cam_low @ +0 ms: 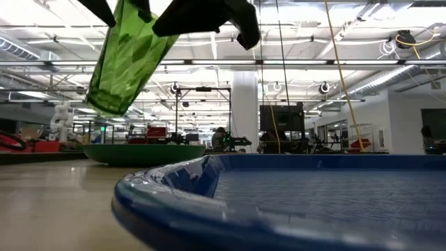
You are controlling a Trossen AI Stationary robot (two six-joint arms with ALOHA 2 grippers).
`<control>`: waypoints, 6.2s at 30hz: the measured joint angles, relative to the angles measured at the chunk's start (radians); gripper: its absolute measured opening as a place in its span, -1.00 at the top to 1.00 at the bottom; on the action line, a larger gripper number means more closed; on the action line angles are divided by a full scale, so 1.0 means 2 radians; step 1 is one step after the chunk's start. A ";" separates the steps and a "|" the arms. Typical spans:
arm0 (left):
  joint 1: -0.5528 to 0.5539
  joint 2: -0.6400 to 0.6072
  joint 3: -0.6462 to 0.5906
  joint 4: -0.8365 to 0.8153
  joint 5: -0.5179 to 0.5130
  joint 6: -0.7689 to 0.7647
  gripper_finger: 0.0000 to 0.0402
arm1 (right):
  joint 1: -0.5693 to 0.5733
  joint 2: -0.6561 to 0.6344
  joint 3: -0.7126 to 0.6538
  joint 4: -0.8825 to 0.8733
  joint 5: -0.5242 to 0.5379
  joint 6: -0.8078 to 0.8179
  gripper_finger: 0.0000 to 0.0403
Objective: Pick and place plate/cup/fork/spoon on tray
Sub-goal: Put the green cup in the top right corner of the blue tray, then put the green plate in the middle of the blue tray
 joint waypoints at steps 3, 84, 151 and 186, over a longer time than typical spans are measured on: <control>-0.004 -0.001 0.000 0.019 -0.016 -0.009 -0.35 | 0.007 -0.010 0.000 -0.008 0.009 0.020 1.00; 0.030 0.007 0.064 0.138 -0.208 -0.442 -0.38 | 0.289 -0.316 -0.093 -0.732 0.000 1.110 1.00; 0.030 0.007 0.064 0.140 -0.208 -0.479 -0.38 | 0.383 -0.316 -0.169 -0.708 0.022 1.247 0.66; 0.032 0.006 0.043 0.132 -0.116 -0.455 -0.38 | 0.382 -0.311 -0.058 -0.562 0.166 1.076 0.34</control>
